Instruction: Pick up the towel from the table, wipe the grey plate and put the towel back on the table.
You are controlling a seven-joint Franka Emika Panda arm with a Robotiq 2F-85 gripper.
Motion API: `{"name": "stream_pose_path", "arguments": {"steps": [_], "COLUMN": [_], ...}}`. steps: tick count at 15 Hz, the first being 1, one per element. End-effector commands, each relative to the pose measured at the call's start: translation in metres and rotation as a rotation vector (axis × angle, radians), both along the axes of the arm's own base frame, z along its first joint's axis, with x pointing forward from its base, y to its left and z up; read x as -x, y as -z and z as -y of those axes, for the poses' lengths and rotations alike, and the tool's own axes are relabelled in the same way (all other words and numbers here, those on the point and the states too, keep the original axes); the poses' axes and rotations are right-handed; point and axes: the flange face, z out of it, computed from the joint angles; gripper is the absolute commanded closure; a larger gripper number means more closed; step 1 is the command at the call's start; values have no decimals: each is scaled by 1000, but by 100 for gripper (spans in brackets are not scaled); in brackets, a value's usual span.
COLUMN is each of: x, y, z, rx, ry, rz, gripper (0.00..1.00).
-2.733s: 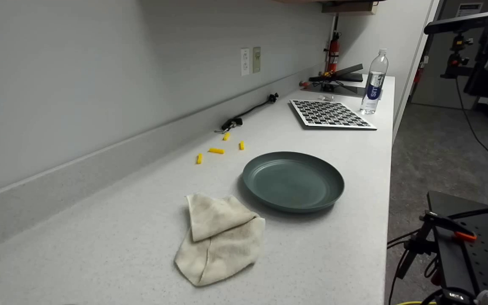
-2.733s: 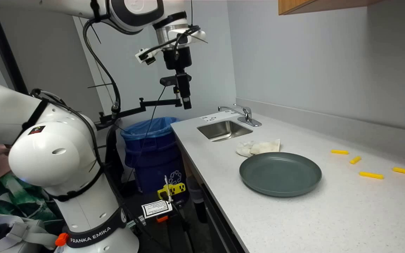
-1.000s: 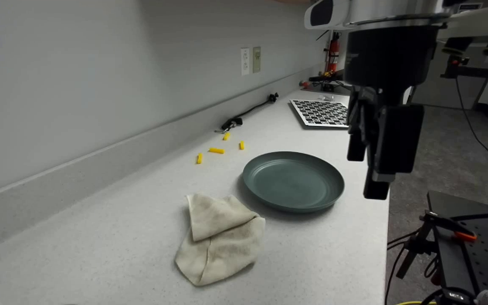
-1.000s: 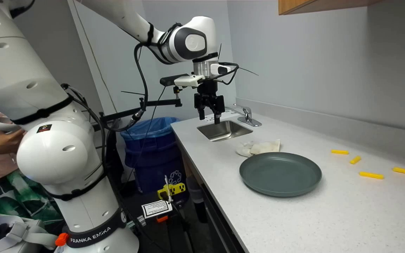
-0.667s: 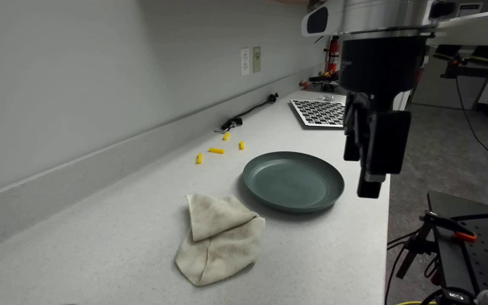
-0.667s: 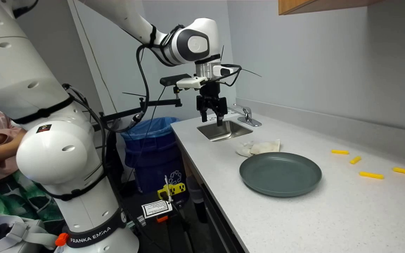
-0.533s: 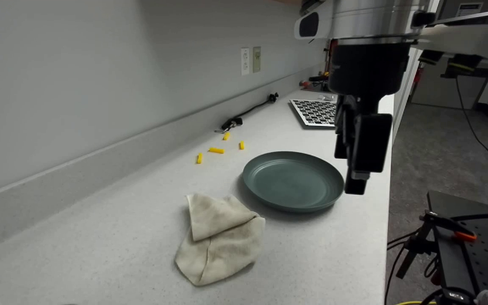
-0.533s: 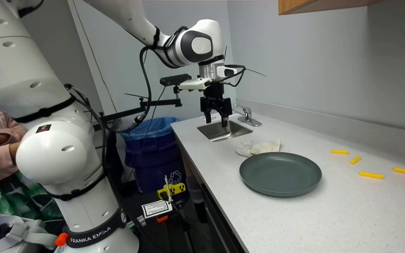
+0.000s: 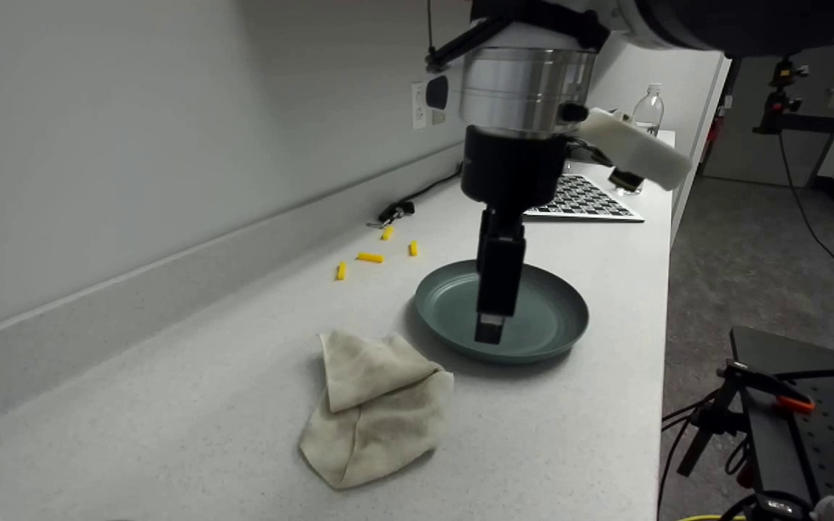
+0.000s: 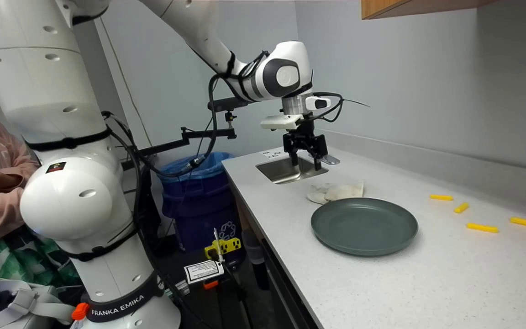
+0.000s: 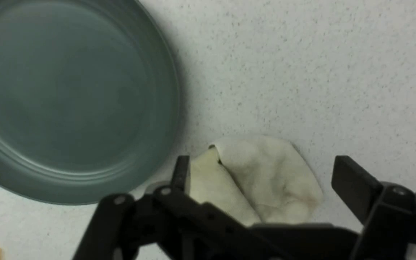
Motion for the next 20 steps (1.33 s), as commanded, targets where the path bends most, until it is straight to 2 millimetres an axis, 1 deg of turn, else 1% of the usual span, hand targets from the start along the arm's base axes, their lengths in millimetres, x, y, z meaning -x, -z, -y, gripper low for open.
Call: {"name": "stream_pose_path", "arguments": {"steps": [1, 2, 3, 5, 9, 13, 15, 18, 20], "x": [-32, -34, -21, -28, -30, -40, -48, -57, -63], "y": [11, 9, 11, 14, 13, 32, 46, 67, 79], "z": [-11, -14, -8, -10, -11, -3, 1, 0, -6], "rx": [-50, -50, -35, -45, -47, 5, 19, 33, 36], "ry": [9, 12, 4, 5, 5, -28, -52, -101, -138], "rz": [56, 78, 45, 57, 61, 72, 81, 107, 130], "gripper": [0, 0, 0, 0, 0, 0, 0, 0, 0]}}
